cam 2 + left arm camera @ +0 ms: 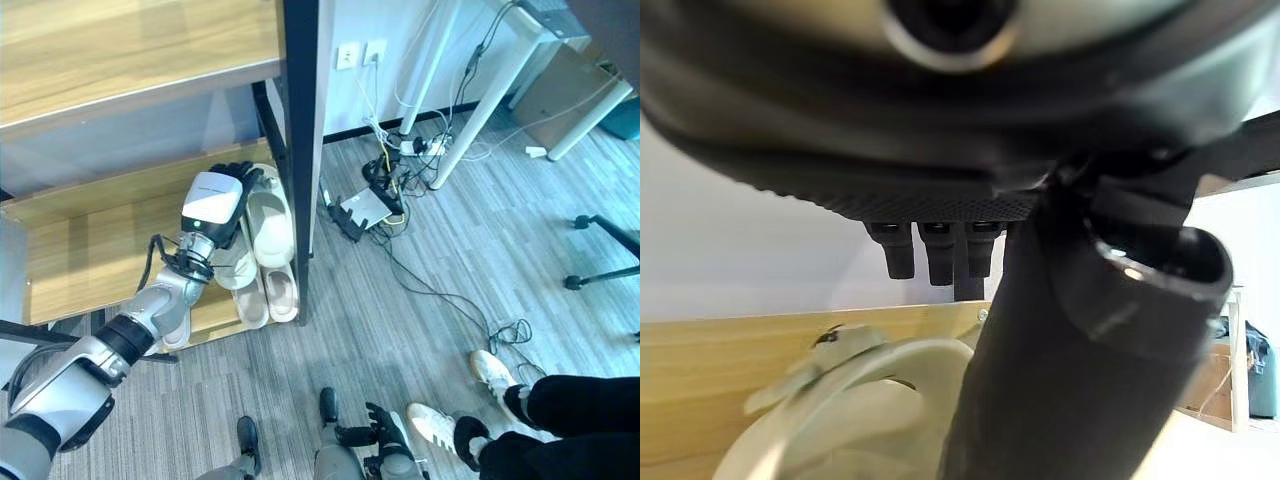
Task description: Arrange the slippers neatly on the shoe rack.
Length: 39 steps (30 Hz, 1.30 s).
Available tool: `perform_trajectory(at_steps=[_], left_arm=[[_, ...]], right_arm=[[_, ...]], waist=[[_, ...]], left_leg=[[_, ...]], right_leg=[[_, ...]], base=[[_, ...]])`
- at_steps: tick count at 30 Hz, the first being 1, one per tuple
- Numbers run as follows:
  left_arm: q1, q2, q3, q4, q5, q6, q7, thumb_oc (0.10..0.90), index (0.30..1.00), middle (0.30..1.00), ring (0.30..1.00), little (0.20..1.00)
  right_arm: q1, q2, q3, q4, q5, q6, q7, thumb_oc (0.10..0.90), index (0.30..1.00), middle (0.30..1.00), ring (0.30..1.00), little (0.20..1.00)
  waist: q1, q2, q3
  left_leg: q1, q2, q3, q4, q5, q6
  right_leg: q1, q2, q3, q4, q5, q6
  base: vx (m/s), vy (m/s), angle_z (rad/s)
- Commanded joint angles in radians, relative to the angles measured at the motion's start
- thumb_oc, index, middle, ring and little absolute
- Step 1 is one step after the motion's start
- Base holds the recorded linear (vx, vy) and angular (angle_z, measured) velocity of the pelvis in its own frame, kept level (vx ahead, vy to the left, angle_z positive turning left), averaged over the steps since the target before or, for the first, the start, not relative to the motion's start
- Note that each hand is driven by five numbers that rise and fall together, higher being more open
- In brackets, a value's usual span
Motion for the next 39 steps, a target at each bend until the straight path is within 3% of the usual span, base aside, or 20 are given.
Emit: perform_trajectory(at_steps=[1,12,27,39], left_arm=[[-0.106,-0.011,0.076,-0.029,0.049,-0.012,0.088,0.800,0.900,0.900,0.900,0.900],[-0.038,0.027,0.123,-0.066,0.023,-0.019,0.091,0.800,0.900,0.900,0.900,0.900],[0.153,0.071,0.270,-0.217,-0.038,-0.056,0.121,0.800,0.900,0.900,0.900,0.900],[0.327,0.080,0.399,-0.437,-0.188,-0.186,0.159,0.800,0.900,0.900,0.900,0.900]], right_arm=[[0.016,-0.010,-0.021,0.014,-0.024,-0.027,-0.038,0.800,0.900,0.900,0.900,0.900],[0.014,-0.011,-0.035,0.014,-0.047,-0.019,-0.057,0.800,0.900,0.900,0.900,0.900],[0.033,0.011,-0.052,0.014,-0.069,-0.009,-0.063,0.800,0.900,0.900,0.900,0.900],[0.047,0.030,-0.057,0.006,-0.077,-0.004,-0.058,0.800,0.900,0.900,0.900,0.900]], waist=[[0.025,0.002,-0.008],[0.037,-0.006,-0.023],[0.056,-0.003,-0.034],[0.077,-0.008,-0.061]], left_leg=[[0.005,-0.029,0.041,0.003,-0.098,-0.007],[0.019,-0.029,0.035,0.003,-0.102,-0.007],[0.033,-0.029,0.031,0.003,-0.105,-0.008],[0.069,-0.031,0.026,0.003,-0.110,-0.011]], right_leg=[[0.061,0.025,0.005,0.014,-0.152,0.072],[0.077,0.027,0.002,0.010,-0.156,0.071],[0.093,0.031,0.001,0.007,-0.160,0.063],[0.137,0.034,-0.007,0.005,-0.172,0.058]], base=[[0.00,0.000,0.00],[0.00,0.000,0.00],[0.00,-0.001,0.00],[0.01,-0.003,0.00]])
